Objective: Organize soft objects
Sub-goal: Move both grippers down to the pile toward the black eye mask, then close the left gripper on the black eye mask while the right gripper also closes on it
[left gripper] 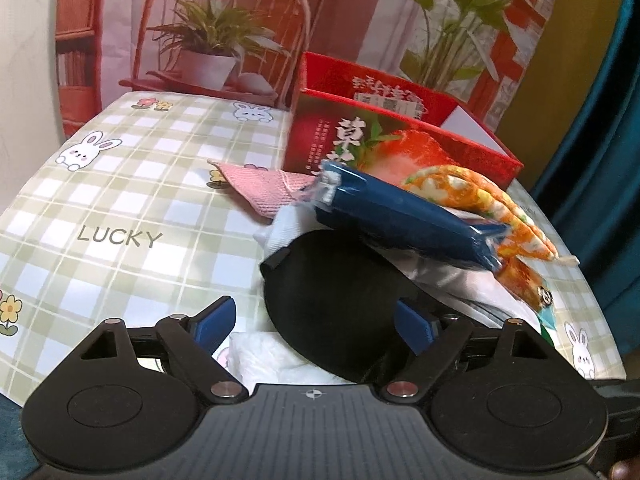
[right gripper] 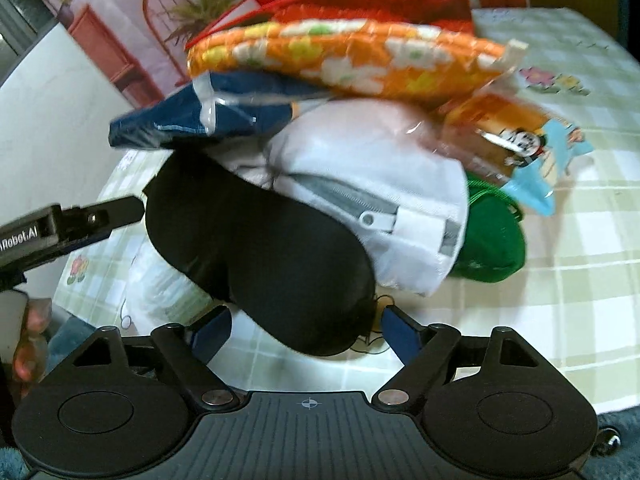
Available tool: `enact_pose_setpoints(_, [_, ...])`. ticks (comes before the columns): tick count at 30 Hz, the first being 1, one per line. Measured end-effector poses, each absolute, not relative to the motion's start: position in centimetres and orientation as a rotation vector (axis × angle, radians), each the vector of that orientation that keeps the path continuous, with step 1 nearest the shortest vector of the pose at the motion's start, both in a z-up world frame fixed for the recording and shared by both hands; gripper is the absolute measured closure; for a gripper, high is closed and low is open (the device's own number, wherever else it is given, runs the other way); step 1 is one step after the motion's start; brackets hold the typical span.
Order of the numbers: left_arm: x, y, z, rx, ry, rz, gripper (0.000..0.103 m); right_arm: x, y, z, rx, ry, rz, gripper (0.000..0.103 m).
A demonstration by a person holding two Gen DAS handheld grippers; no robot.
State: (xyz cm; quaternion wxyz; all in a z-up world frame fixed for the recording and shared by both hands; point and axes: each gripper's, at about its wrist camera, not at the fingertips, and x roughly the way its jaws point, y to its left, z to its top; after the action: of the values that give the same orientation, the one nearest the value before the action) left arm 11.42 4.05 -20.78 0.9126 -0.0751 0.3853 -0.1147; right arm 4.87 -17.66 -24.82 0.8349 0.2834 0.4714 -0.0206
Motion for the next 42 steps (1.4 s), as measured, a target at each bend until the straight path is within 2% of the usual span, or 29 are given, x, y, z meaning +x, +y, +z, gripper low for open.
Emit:
enact_pose_setpoints(5, [12.8, 5.3, -21.3, -0.231, 0.79, -0.22, 0.015, 4.7, -18.1, -24.8, 0.622, 0.966, -0.031, 0.032])
enact_pose_setpoints(11, [15.6, 5.6, -21.6, -0.273, 0.771, -0.282, 0.016, 4.2, -18.7, -24.0, 0.617, 0.924, -0.031, 0.034])
enact_pose_setpoints(18, [16.9, 4.4, -23.9, -0.249, 0.851, -0.317, 0.02, 4.3, -18.6, -24.3, 0.623, 0.944, -0.008, 0.034])
enact_pose_setpoints(21, [16.3, 4.1, -24.1, -0.216, 0.844, -0.346, 0.029, 4.7, -18.2, -24.9, 0.626, 0.969, 0.003, 0.034])
enact_pose_setpoints(25, [15.3, 3.7, -23.5, -0.128, 0.817, -0.318, 0.052, 4.7, -18.0, -25.1, 0.624, 0.979, 0.012, 0.034])
enact_pose_setpoints(27, [14.6, 3.9, -23.2, -0.111, 0.803, -0.312, 0.059, 4.8, -18.0, -25.1, 0.625, 0.975, 0.022, 0.04])
enact_pose_setpoints(29, [14.0, 4.4, -23.0, -0.117, 0.788, -0.315, 0.069, 4.8, -17.8, -24.8, 0.614, 0.966, 0.031, 0.062])
enact_pose_setpoints(31, [13.3, 4.7, -22.7, -0.127, 0.78, -0.313, 0.076, 4.8, -17.8, -24.5, 0.607, 0.946, 0.044, 0.067])
enact_pose_setpoints(32, [13.1, 4.9, -22.5, -0.131, 0.776, -0.311, 0.08, 4.8, -17.8, -24.3, 0.603, 0.932, 0.05, 0.075])
enact_pose_setpoints(34, [12.7, 5.0, -22.3, -0.138, 0.766, -0.299, 0.083, 4.6, -17.7, -23.6, 0.591, 0.9, 0.065, 0.083])
enact_pose_setpoints(42, [12.2, 4.1, -22.2, -0.113, 0.761, -0.347, 0.085, 3.9, -18.3, -21.0, 0.521, 0.761, 0.011, 0.09])
